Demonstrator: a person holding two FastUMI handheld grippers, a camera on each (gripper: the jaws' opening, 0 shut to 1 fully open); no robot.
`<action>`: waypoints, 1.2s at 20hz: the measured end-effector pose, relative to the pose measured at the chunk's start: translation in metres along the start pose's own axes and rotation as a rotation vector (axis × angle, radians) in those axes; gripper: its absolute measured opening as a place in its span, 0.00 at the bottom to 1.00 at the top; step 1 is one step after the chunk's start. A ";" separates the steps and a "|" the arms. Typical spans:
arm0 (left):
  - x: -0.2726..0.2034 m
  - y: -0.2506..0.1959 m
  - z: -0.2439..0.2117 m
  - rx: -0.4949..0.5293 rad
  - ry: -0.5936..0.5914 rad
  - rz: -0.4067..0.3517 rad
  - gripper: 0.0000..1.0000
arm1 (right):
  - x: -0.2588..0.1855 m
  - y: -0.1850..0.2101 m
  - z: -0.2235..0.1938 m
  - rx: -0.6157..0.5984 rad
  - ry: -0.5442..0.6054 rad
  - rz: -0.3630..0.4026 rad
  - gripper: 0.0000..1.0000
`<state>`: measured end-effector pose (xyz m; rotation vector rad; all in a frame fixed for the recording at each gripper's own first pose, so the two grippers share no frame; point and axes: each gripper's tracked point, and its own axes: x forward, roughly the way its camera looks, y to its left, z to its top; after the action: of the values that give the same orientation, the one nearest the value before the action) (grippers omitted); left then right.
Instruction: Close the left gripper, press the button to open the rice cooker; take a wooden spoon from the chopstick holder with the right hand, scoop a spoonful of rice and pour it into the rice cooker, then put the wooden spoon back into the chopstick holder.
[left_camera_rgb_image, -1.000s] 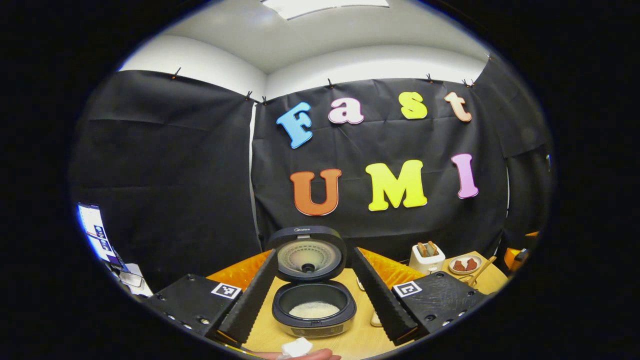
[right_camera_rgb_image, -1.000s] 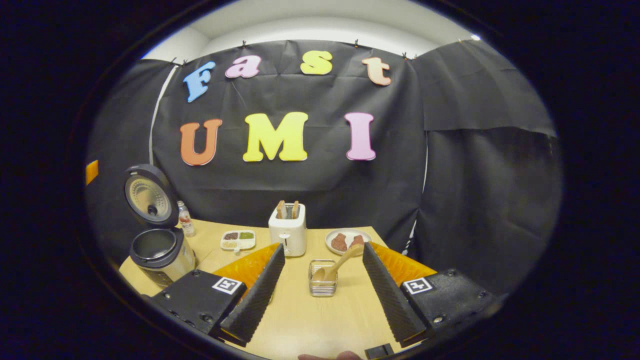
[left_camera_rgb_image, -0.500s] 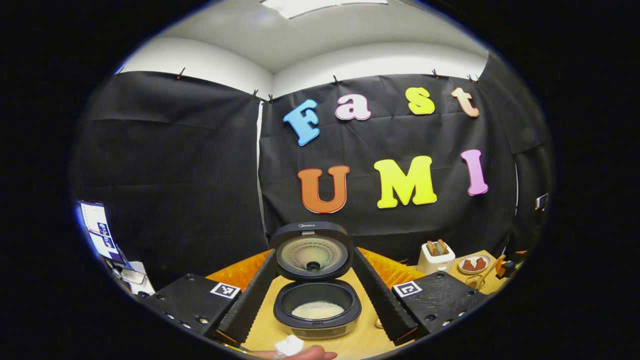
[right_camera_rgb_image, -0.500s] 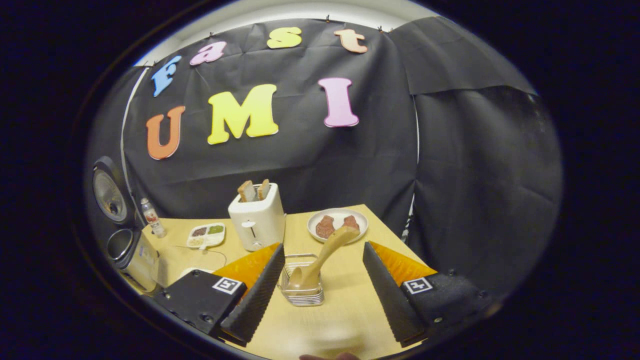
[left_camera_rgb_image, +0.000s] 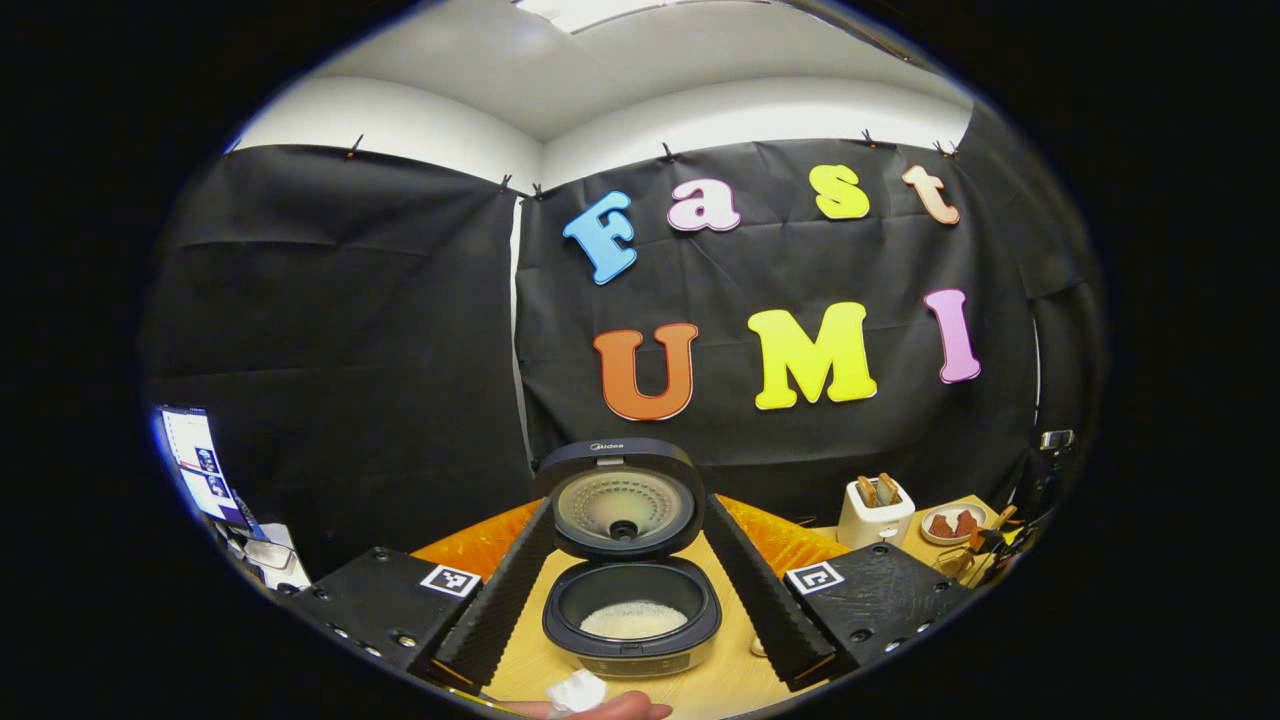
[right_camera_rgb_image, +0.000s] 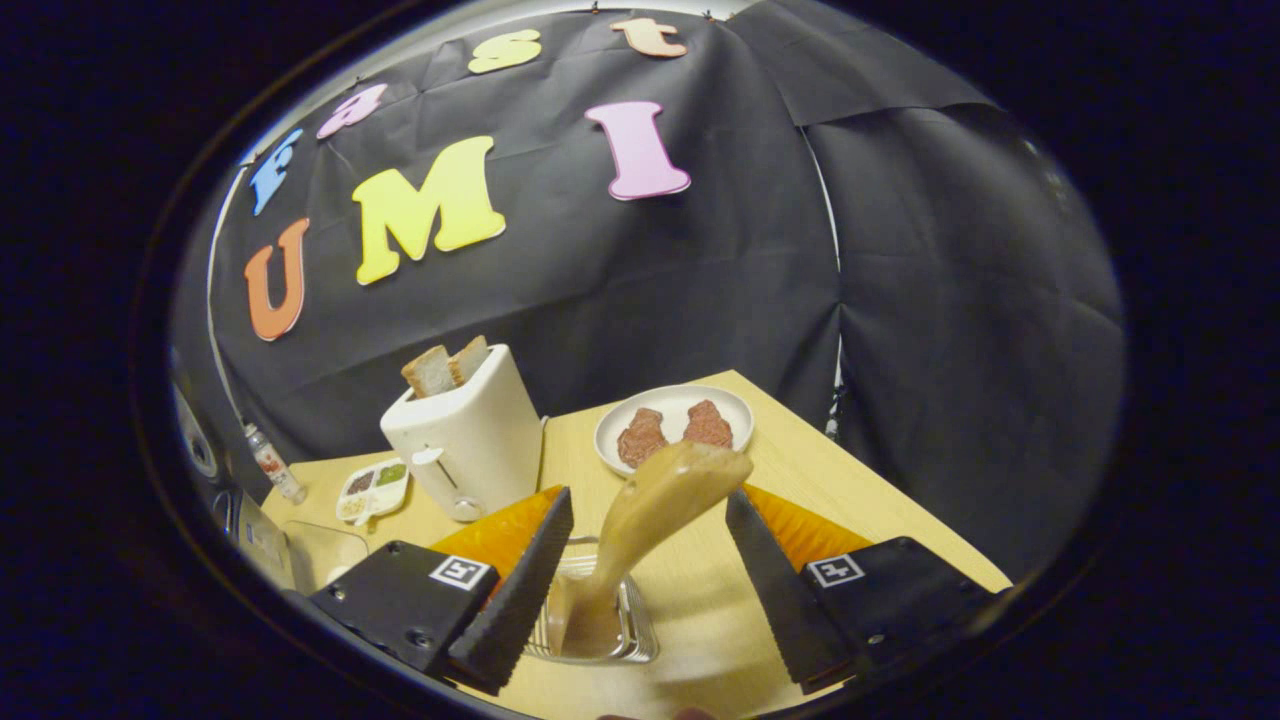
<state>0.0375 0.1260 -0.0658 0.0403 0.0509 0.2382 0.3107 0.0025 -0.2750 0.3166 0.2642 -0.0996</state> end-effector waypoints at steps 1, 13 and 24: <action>0.000 -0.003 0.000 0.001 0.002 -0.007 0.95 | 0.005 0.002 0.002 0.022 0.001 0.019 0.97; 0.009 -0.012 -0.010 0.014 0.025 -0.024 0.95 | 0.019 0.028 0.017 0.028 -0.029 0.122 0.36; 0.007 0.019 -0.023 0.021 0.045 0.001 0.95 | -0.026 0.079 0.068 -0.151 -0.117 0.135 0.33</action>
<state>0.0385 0.1467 -0.0878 0.0558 0.0983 0.2398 0.3133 0.0564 -0.1823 0.1766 0.1326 0.0349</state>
